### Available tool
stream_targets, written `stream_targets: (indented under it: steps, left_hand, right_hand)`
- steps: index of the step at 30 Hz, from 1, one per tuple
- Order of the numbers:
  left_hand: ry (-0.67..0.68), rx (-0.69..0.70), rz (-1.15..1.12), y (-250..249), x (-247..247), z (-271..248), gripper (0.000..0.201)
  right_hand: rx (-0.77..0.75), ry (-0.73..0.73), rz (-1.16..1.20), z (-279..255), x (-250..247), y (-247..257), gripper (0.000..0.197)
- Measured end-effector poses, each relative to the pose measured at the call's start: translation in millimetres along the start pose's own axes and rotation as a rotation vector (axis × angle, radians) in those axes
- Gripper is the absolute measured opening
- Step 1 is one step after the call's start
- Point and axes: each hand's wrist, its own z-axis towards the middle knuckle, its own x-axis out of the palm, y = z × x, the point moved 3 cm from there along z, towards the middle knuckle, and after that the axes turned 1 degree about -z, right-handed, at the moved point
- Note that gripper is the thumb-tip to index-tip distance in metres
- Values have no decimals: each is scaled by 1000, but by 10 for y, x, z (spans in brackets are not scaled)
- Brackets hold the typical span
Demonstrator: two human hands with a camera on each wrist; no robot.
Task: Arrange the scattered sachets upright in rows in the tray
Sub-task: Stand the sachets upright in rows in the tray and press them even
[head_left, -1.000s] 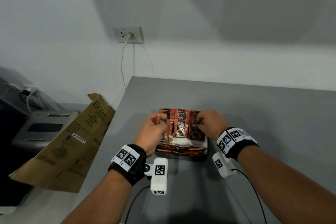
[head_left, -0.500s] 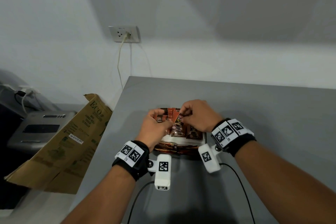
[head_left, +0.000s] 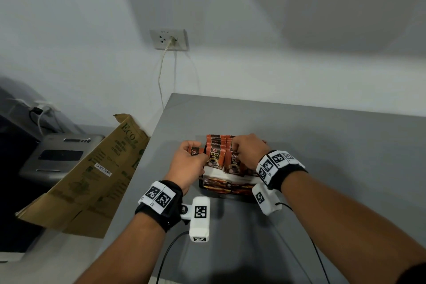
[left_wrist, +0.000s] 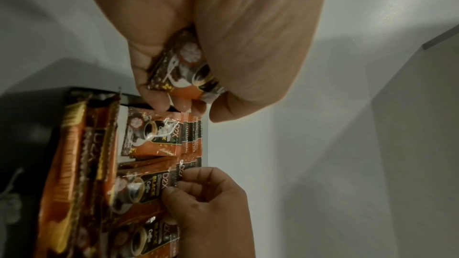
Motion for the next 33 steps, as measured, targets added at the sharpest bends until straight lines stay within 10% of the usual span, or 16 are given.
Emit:
stream_targets:
  steps: [5,12,33]
  left_hand:
    - [10,1,-13,4,-6,-15,28]
    - [54,-36,57,69,12,17,29]
    - [116,-81,5,109,79,25,38]
  right_hand:
    - [-53,-56,57,-124,-156,53,14]
    - [-198,375,-193,-434,50,200,33]
    - [-178,333,-212,-389,128,1,47]
